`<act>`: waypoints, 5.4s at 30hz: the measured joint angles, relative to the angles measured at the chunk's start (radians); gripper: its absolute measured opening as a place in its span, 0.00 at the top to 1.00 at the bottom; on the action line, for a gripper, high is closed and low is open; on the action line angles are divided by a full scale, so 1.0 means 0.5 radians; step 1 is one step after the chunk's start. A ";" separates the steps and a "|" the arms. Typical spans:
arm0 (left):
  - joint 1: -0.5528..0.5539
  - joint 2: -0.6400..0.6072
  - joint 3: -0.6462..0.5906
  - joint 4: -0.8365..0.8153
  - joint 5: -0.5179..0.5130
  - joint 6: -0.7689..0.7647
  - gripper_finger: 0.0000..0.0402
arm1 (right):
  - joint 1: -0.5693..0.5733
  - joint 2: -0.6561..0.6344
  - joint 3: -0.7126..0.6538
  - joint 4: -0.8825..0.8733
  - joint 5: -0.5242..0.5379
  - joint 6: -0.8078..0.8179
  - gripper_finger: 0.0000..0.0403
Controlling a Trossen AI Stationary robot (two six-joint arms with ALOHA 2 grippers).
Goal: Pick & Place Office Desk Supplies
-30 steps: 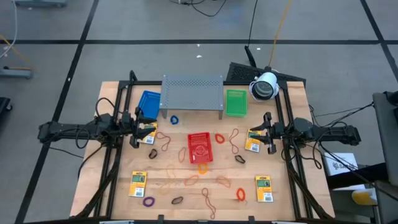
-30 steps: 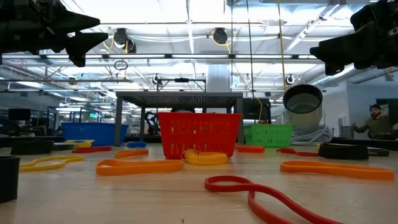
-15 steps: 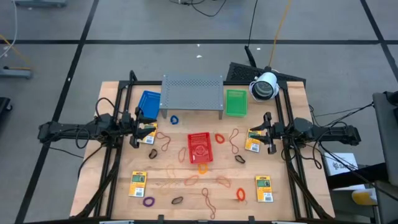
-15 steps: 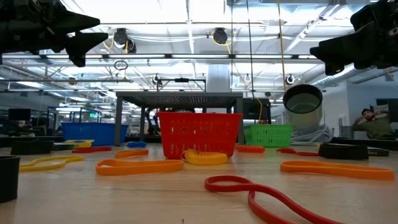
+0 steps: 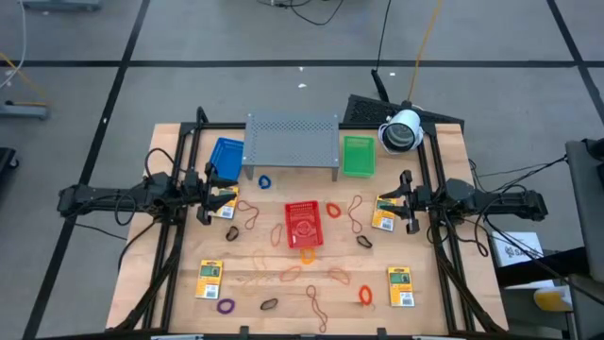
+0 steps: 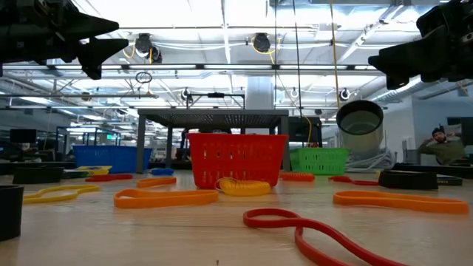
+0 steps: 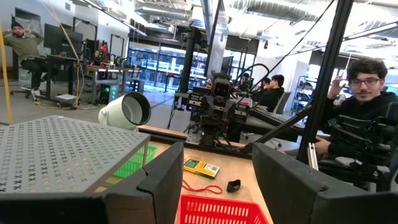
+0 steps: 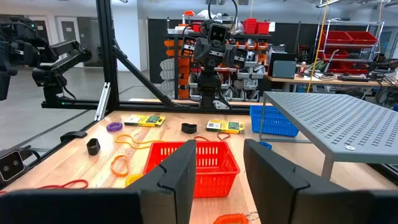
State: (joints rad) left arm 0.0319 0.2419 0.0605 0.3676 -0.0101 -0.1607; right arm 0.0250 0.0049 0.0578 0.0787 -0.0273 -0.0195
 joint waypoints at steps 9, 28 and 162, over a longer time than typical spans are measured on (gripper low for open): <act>0.000 0.000 0.000 0.001 0.001 0.000 0.50 | 0.000 0.000 0.000 -0.001 0.000 0.000 0.68; 0.000 0.000 0.000 0.000 0.000 0.001 0.50 | 0.000 0.000 0.001 0.000 0.000 0.000 0.68; 0.003 0.393 0.945 -0.863 -0.609 0.524 0.50 | -0.262 2.358 1.169 -1.702 0.300 0.590 0.71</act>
State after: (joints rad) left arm 0.0334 0.4385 0.5331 -0.0640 -0.3147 0.1012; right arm -0.1058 1.1839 0.6422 -0.7723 0.1227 0.2756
